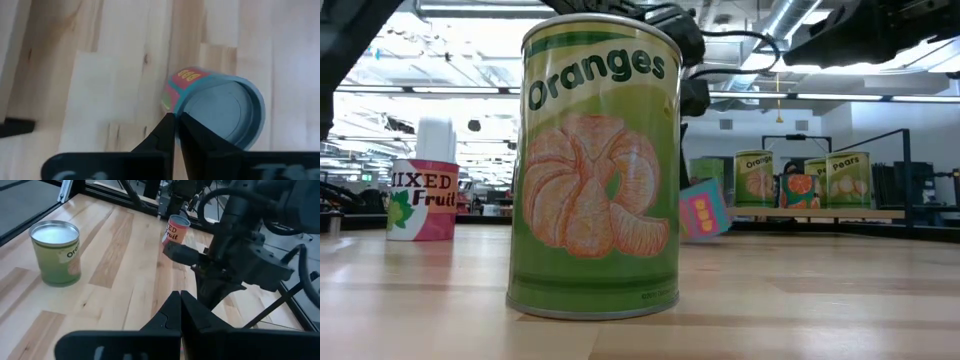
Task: Pick and place cans onto a shelf
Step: Put the canned corn on the shelf
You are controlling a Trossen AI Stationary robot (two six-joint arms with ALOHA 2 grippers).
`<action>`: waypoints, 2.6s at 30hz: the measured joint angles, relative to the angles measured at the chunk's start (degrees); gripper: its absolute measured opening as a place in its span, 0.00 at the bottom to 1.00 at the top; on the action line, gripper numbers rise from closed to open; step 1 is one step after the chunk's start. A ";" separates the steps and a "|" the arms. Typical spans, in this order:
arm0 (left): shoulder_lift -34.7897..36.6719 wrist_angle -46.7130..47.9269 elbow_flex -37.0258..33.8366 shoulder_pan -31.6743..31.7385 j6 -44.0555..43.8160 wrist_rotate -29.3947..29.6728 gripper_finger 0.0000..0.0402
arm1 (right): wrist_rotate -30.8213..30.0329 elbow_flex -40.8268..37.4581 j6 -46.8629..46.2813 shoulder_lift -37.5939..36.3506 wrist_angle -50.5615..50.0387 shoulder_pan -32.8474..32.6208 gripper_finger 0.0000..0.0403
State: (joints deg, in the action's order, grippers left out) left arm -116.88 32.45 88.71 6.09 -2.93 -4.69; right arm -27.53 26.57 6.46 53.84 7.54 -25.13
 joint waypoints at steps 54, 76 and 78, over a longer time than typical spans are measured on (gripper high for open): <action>61.41 -66.28 -72.39 -8.72 -1.30 10.99 0.02 | 10.43 33.86 -5.13 38.13 -31.51 13.55 0.46; 61.44 -65.35 -72.44 -8.72 -0.79 11.19 0.02 | 15.62 39.85 -4.06 48.11 -37.52 17.08 0.30; 61.44 -65.32 -72.44 -8.72 -0.79 11.18 0.02 | 15.62 39.83 -3.97 48.11 -37.76 17.04 0.30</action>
State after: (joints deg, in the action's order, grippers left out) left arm -55.44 -32.87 16.26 -2.63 -3.73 6.49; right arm -11.91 66.40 2.49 101.95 -30.22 -8.10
